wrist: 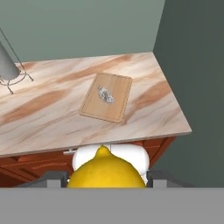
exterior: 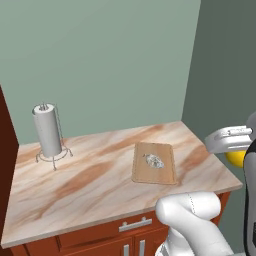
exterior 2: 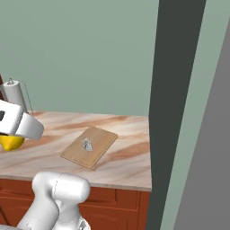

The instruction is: Retrieve a lemon from the fridge and place it on the cutting board with the fish.

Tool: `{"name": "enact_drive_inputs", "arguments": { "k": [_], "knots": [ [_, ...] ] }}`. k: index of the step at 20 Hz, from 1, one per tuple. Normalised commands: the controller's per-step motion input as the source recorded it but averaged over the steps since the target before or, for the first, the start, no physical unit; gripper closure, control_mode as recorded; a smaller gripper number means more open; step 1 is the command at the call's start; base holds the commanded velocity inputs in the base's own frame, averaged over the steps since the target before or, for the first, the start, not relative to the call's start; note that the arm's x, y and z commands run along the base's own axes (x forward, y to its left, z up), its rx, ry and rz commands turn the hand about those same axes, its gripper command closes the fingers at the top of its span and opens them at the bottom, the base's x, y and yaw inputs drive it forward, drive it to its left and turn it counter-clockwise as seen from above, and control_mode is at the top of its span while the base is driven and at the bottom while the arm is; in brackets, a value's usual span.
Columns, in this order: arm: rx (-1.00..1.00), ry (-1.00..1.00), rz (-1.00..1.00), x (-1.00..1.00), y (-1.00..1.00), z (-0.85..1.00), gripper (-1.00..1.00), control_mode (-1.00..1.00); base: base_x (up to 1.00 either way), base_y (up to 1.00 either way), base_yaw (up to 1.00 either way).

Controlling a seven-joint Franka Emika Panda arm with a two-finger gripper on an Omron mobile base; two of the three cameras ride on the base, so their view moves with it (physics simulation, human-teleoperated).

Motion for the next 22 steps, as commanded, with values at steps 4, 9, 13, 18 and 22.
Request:
{"name": "enact_drive_inputs", "arguments": {
  "k": [4,9,13,18,22],
  "knots": [
    [0.00,0.00,0.00,0.00,0.00,0.00,1.00,1.00,0.00,0.00,0.00],
    [0.00,0.00,0.00,0.00,0.00,0.00,1.00,1.00,0.00,0.00,0.00],
    [0.00,0.00,0.00,0.14,0.00,0.00,1.00,-1.00,0.02,0.00,0.00],
    [0.00,0.03,0.05,0.62,-0.09,0.00,1.00,-1.00,0.00,0.00,0.00],
    [0.00,0.14,0.10,0.62,-0.23,-0.07,1.00,-1.00,0.00,0.00,0.00]
  ]
}}
